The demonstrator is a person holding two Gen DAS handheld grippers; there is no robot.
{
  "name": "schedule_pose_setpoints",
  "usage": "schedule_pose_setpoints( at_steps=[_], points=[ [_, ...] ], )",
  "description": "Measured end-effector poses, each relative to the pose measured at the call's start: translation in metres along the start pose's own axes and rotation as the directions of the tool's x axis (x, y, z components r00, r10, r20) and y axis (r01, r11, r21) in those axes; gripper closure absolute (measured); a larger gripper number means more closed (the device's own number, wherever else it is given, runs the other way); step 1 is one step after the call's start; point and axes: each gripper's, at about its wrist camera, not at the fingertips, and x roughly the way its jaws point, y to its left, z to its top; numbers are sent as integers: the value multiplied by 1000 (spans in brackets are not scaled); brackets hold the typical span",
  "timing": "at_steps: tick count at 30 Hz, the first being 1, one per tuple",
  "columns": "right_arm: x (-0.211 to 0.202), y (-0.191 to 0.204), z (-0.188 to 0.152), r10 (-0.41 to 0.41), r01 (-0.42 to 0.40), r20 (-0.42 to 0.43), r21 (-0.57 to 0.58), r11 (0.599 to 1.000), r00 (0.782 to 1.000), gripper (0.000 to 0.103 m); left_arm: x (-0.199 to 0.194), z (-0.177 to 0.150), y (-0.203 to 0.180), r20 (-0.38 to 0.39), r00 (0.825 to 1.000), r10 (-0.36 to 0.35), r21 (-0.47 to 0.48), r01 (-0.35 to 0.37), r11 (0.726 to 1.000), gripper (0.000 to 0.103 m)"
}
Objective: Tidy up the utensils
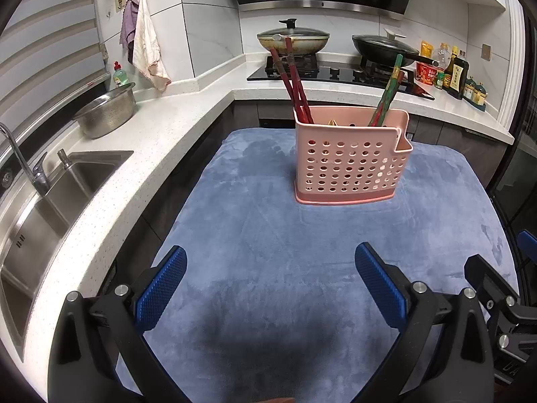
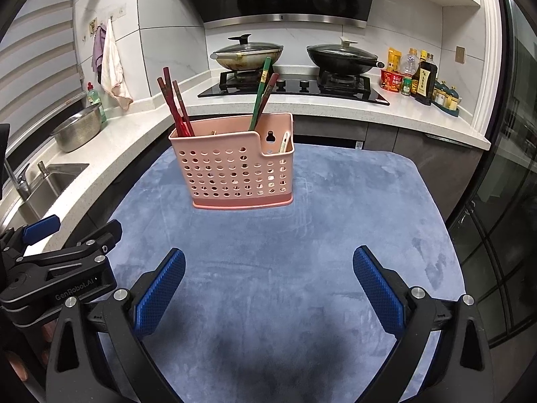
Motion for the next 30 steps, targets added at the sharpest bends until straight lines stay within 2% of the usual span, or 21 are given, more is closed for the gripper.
schedule_pose_setpoints(
  at_steps=[10,30],
  points=[
    [1,-1,-3,-4,4,-5,5,1000,1000,7,3,-1,4,-6,1000,23,-18,-23,1000,7],
    [3,-4,-4,-5,5,-11,13,1000,1000,7,0,-1,4,-1,1000,13,-5,-13,1000,7]
  ],
)
